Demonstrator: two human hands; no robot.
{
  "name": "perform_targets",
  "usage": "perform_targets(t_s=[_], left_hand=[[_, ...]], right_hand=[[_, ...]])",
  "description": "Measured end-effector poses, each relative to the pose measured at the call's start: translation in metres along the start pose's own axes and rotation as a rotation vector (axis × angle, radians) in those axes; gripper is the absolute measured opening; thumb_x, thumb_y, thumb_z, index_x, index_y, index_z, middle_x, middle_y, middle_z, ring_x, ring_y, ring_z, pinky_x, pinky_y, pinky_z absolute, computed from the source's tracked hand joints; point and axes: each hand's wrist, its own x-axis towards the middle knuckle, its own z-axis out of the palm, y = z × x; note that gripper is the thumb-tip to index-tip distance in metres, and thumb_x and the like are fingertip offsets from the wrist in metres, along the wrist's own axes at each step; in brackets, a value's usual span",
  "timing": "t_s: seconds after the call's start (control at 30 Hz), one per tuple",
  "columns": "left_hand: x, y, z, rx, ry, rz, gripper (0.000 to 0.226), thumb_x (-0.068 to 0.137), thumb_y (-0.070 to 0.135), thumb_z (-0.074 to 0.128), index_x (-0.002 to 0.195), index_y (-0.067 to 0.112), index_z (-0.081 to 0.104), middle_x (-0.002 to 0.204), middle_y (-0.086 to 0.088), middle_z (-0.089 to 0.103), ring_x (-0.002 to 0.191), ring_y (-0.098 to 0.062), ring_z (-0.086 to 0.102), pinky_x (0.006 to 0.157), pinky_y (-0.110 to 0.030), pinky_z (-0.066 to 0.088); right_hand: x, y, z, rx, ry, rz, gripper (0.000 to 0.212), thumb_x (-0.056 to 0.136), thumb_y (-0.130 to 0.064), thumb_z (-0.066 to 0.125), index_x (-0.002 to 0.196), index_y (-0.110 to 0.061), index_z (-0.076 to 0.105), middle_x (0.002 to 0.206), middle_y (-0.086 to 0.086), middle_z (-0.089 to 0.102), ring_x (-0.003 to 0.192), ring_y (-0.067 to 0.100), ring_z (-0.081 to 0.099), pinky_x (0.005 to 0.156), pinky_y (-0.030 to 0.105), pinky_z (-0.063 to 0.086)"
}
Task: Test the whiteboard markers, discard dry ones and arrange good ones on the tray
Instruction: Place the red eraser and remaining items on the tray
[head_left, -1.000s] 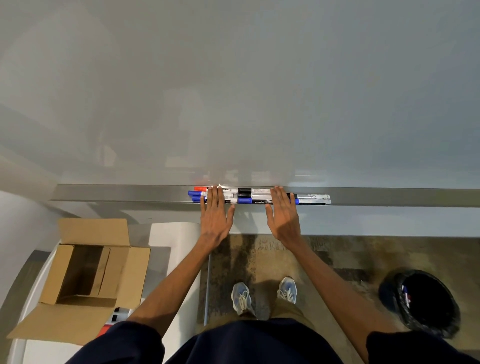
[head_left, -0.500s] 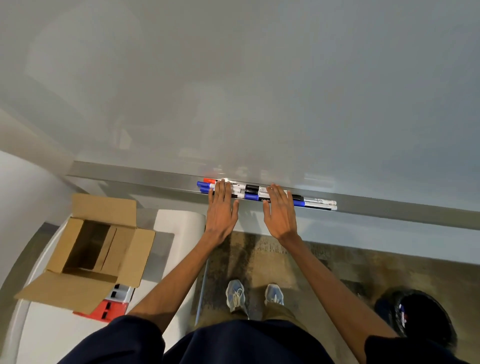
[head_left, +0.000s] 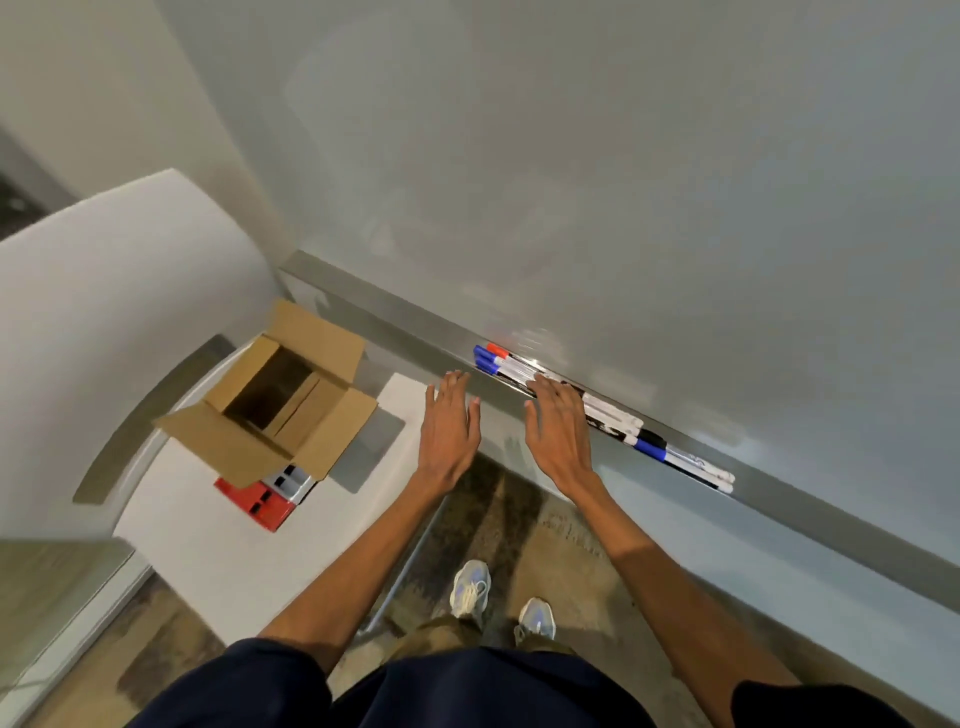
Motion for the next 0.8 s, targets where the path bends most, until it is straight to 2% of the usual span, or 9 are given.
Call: perform_targets(t_s=[0.1, 0.2, 0.3, 0.4, 0.5, 0.63, 0.73, 0.8], left_hand=[[-0.017, -0.013, -0.014, -0.004, 0.062, -0.127, 0.043, 0.105, 0.037, 0.032, 0.142, 0.016, 0.043, 0.149, -0.008, 0.044, 0.140, -0.029, 0.037, 0.120, -0.046, 0.021], [-0.038, -0.031, -0.027, 0.000, 0.130, -0.225, 0.043, 0.105, 0.038, 0.033, 0.139, 0.016, 0.049, 0.142, -0.009, 0.053, 0.129, -0.028, 0.050, 0.110, -0.044, 0.037], [-0.061, -0.046, -0.041, -0.016, 0.233, -0.296, 0.037, 0.104, 0.032, 0.039, 0.132, 0.014, 0.056, 0.125, -0.010, 0.065, 0.109, -0.025, 0.063, 0.097, -0.035, 0.047], [-0.083, -0.066, -0.056, 0.002, 0.333, -0.361, 0.032, 0.103, 0.028, 0.044, 0.125, 0.013, 0.062, 0.105, -0.008, 0.072, 0.085, -0.019, 0.067, 0.083, -0.029, 0.051], [-0.103, -0.089, -0.073, 0.031, 0.404, -0.451, 0.027, 0.101, 0.024, 0.047, 0.114, 0.012, 0.067, 0.090, -0.007, 0.073, 0.070, -0.016, 0.063, 0.067, -0.027, 0.053], [-0.127, -0.122, -0.094, 0.130, 0.458, -0.560, 0.023, 0.100, 0.026, 0.047, 0.104, 0.017, 0.068, 0.078, -0.003, 0.069, 0.060, -0.013, 0.058, 0.058, -0.031, 0.052], [-0.139, -0.148, -0.110, 0.166, 0.458, -0.628, 0.021, 0.099, 0.026, 0.048, 0.100, 0.016, 0.066, 0.080, -0.003, 0.068, 0.058, -0.014, 0.055, 0.055, -0.026, 0.044], [-0.144, -0.166, -0.120, 0.171, 0.460, -0.652, 0.020, 0.099, 0.026, 0.048, 0.099, 0.015, 0.065, 0.082, -0.004, 0.070, 0.059, -0.018, 0.059, 0.057, -0.031, 0.050]], right_hand=[[0.002, -0.020, 0.006, 0.044, -0.036, -0.076, 0.022, 0.097, -0.014, 0.057, 0.116, -0.006, 0.065, 0.099, 0.013, 0.071, 0.095, 0.028, 0.064, 0.100, 0.043, 0.045], [-0.002, -0.040, 0.017, 0.077, -0.159, -0.127, 0.019, 0.098, -0.016, 0.057, 0.113, -0.009, 0.066, 0.086, 0.009, 0.070, 0.084, 0.019, 0.062, 0.103, 0.043, 0.043], [-0.007, -0.063, 0.030, 0.113, -0.263, -0.188, 0.021, 0.099, -0.020, 0.056, 0.116, -0.012, 0.066, 0.096, 0.009, 0.070, 0.088, 0.016, 0.057, 0.097, 0.032, 0.044], [-0.011, -0.089, 0.046, 0.136, -0.342, -0.264, 0.023, 0.098, -0.024, 0.057, 0.116, -0.013, 0.067, 0.100, 0.007, 0.073, 0.089, 0.020, 0.065, 0.094, 0.026, 0.042], [-0.020, -0.116, 0.064, 0.154, -0.420, -0.348, 0.024, 0.096, -0.027, 0.058, 0.114, -0.013, 0.067, 0.103, 0.006, 0.073, 0.092, 0.020, 0.067, 0.094, 0.034, 0.049], [-0.037, -0.157, 0.092, 0.178, -0.534, -0.382, 0.031, 0.095, -0.032, 0.059, 0.118, -0.014, 0.067, 0.117, 0.006, 0.070, 0.108, 0.022, 0.063, 0.101, 0.039, 0.044], [-0.050, -0.183, 0.114, 0.190, -0.588, -0.433, 0.033, 0.094, -0.035, 0.061, 0.119, -0.014, 0.066, 0.117, 0.004, 0.070, 0.107, 0.020, 0.064, 0.097, 0.039, 0.049], [-0.058, -0.199, 0.126, 0.199, -0.608, -0.439, 0.032, 0.094, -0.032, 0.061, 0.120, -0.014, 0.065, 0.116, 0.006, 0.069, 0.105, 0.020, 0.064, 0.095, 0.036, 0.051]])
